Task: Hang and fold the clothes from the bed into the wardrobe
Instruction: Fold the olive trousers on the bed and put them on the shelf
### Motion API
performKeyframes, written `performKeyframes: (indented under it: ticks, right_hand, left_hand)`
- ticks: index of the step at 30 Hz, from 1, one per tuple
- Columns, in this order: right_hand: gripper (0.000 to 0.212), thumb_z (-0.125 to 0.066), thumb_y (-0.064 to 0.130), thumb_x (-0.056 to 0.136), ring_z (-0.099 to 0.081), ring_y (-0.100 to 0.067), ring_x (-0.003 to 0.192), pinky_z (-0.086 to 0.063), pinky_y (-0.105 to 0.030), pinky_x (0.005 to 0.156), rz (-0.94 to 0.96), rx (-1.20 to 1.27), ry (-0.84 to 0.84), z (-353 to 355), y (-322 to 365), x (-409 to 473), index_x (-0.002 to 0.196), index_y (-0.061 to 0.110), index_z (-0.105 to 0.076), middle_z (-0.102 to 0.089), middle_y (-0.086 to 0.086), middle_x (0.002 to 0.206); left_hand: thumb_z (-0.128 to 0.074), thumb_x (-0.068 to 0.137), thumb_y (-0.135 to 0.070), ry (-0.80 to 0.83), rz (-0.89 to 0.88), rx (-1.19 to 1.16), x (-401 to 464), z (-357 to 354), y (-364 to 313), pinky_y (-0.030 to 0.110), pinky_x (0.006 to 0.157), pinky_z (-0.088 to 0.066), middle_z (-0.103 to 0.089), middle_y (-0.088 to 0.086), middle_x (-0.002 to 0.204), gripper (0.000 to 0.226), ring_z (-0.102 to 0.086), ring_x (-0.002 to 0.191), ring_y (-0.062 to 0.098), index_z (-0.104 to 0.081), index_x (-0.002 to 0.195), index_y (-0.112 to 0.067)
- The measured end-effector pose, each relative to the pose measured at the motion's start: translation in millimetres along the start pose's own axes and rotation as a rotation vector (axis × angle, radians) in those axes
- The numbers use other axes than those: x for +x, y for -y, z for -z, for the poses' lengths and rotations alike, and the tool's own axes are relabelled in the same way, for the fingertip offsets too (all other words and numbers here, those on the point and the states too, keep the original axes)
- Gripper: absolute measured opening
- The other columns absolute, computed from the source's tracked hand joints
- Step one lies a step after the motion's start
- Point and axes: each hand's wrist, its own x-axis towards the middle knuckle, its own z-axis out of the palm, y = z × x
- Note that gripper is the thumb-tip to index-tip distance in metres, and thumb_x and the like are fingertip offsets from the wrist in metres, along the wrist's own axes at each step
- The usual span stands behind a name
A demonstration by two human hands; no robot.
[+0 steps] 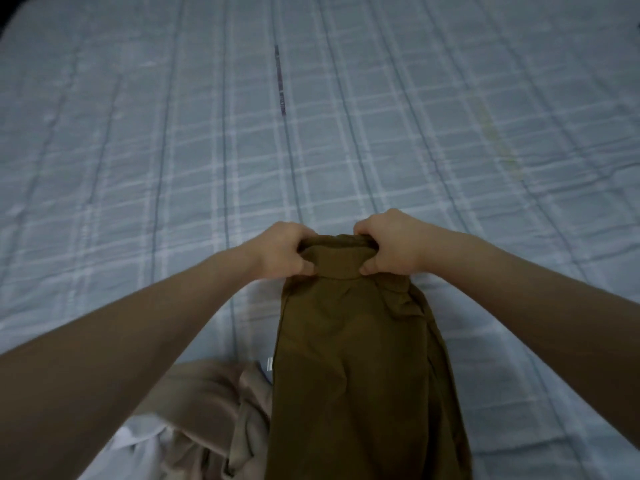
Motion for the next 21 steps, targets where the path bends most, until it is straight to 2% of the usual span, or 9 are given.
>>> performKeyframes:
  ticks: [2,3,6,8,10,12,14,18,21]
  right_hand:
    - [0.028,-0.068,0.036,0.084,-0.054,-0.015,0.082,-0.049,-0.031,0.073,0.048,-0.052,-0.058,9,6,-22,0.105,0.020,-0.061,-0.058,0.002,0.091]
    - [0.025,-0.065,0.037,0.087,-0.053,-0.015,0.082,-0.047,-0.031,0.073,0.065,-0.087,-0.087,16,8,-34,0.104,0.020,-0.061,-0.055,0.003,0.087]
    - [0.022,-0.058,0.038,0.092,-0.055,-0.021,0.087,-0.039,-0.029,0.069,0.096,-0.171,-0.169,52,19,-71,0.104,0.019,-0.058,-0.050,0.003,0.081]
    - [0.027,-0.059,0.038,0.092,-0.057,-0.022,0.089,-0.040,-0.028,0.069,0.110,-0.179,-0.237,87,28,-96,0.111,0.020,-0.054,-0.051,0.003,0.083]
    - [0.042,-0.065,0.040,0.088,-0.057,-0.018,0.095,-0.048,-0.032,0.079,0.106,-0.089,-0.307,127,41,-127,0.124,0.027,-0.048,-0.058,0.003,0.097]
    - [0.058,-0.072,0.042,0.082,-0.055,-0.017,0.101,-0.047,-0.032,0.087,0.085,-0.044,-0.400,171,55,-162,0.131,0.028,-0.046,-0.060,0.000,0.109]
    - [0.052,-0.074,0.043,0.079,-0.057,-0.016,0.096,-0.046,-0.028,0.080,0.068,-0.135,-0.492,212,67,-198,0.125,0.023,-0.056,-0.064,0.000,0.109]
    - [0.027,-0.072,0.041,0.080,-0.051,-0.009,0.072,-0.035,-0.025,0.059,0.093,-0.270,-0.671,263,84,-269,0.098,0.021,-0.066,-0.059,0.007,0.079]
    - [0.021,-0.075,0.033,0.079,-0.052,-0.014,0.072,-0.035,-0.028,0.061,0.211,-0.327,-0.816,255,83,-311,0.088,0.021,-0.061,-0.052,0.011,0.073]
  left_hand:
    - [-0.077,0.076,-0.014,-0.020,-0.001,-0.095,-15,9,-11,0.022,0.065,-0.044,-0.062,-0.003,0.086,0.023,-0.060,0.084,0.018,-0.057,0.084,-0.023]
    - [-0.077,0.076,-0.011,-0.048,-0.017,-0.147,-24,17,-18,0.022,0.063,-0.044,-0.062,-0.003,0.082,0.029,-0.060,0.080,0.017,-0.053,0.085,-0.024]
    - [-0.080,0.078,-0.012,-0.099,-0.083,-0.261,-57,54,-49,0.020,0.064,-0.049,-0.067,-0.002,0.088,0.051,-0.064,0.077,0.011,-0.044,0.108,-0.031]
    - [-0.080,0.078,-0.018,-0.144,-0.122,-0.149,-76,89,-77,0.022,0.072,-0.050,-0.068,-0.004,0.093,0.056,-0.065,0.083,0.009,-0.048,0.121,-0.032]
    - [-0.079,0.079,-0.024,-0.219,-0.176,0.063,-95,130,-110,0.025,0.077,-0.051,-0.068,-0.007,0.094,0.040,-0.063,0.086,0.007,-0.062,0.115,-0.025]
    - [-0.074,0.084,-0.025,-0.311,-0.267,0.220,-122,166,-149,0.026,0.073,-0.048,-0.065,-0.010,0.086,0.019,-0.059,0.080,0.002,-0.067,0.102,-0.022]
    - [-0.069,0.088,-0.022,-0.415,-0.353,0.282,-151,195,-186,0.023,0.071,-0.043,-0.062,-0.011,0.084,0.012,-0.057,0.078,0.002,-0.065,0.099,-0.022]
    - [-0.068,0.088,-0.017,-0.653,-0.515,0.378,-201,227,-246,0.024,0.071,-0.042,-0.058,-0.009,0.085,0.012,-0.054,0.081,0.008,-0.058,0.093,-0.022]
    - [-0.069,0.084,-0.017,-0.756,-0.650,0.407,-232,213,-266,0.023,0.066,-0.044,-0.054,-0.012,0.083,0.014,-0.052,0.077,0.006,-0.056,0.090,-0.020]
